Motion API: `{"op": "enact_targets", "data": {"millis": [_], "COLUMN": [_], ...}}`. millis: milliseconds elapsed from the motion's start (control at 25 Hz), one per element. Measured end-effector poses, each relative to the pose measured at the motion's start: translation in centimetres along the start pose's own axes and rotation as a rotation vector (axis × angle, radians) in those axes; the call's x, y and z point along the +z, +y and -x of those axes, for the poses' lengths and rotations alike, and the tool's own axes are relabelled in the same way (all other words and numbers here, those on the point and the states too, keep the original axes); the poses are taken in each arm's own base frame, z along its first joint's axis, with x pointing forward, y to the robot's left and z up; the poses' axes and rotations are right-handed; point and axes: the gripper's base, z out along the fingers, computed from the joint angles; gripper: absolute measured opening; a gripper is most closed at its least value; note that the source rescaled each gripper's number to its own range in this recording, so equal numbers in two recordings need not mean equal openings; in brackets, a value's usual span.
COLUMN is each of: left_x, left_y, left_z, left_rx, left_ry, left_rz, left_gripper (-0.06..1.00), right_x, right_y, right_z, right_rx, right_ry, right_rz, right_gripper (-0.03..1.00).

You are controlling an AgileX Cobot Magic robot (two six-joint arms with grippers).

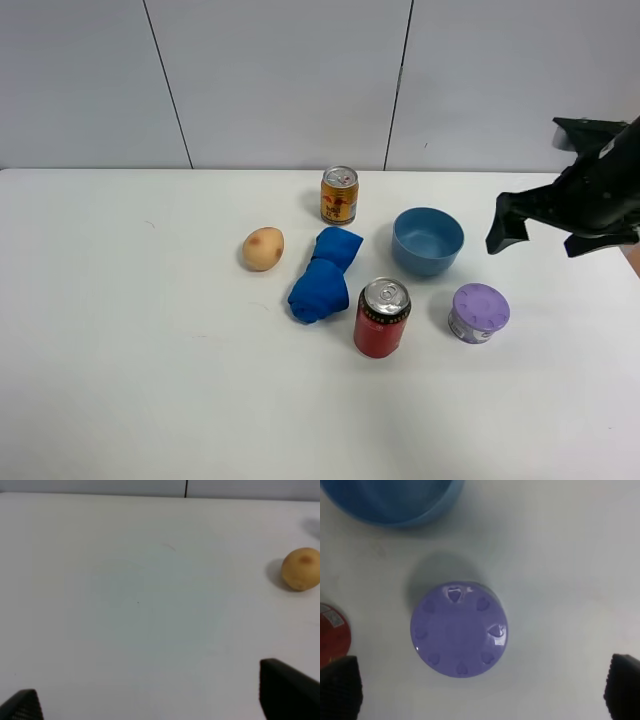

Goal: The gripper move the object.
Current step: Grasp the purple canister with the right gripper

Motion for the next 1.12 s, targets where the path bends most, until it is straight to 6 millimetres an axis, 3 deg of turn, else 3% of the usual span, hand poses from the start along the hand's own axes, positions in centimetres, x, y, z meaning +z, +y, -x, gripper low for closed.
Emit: {"op": "enact_targets", "data": {"millis": [280,520,1040,1120], "left_x": [0.0,0.0,0.0,0.0], "left_y": [0.0,0.0,0.0,0.0], "left_z": [0.0,0.0,0.0,0.0], "left_rx": [0.0,0.0,0.0,0.0], "left_ry": [0.0,0.0,0.0,0.0], "left_rz": [0.0,0.0,0.0,0.0], "left_gripper": [1.0,1.0,1.0,1.0], "right_x": [4.1,5.5,10.7,11.3], "right_y": [2.4,2.1,1.8,1.8], "right_z": [-2.0,-2.2,-2.4,-2.4], "right_rx": [-0.114,-0.117,-0.104,-0.104], "right_ry": [0.021,0.041,0.15,0.156], "right_rz": [-0.037,-0.06,-0.073,-0.074], "right_gripper": [0.98,0.98,0.98,0.89]}}
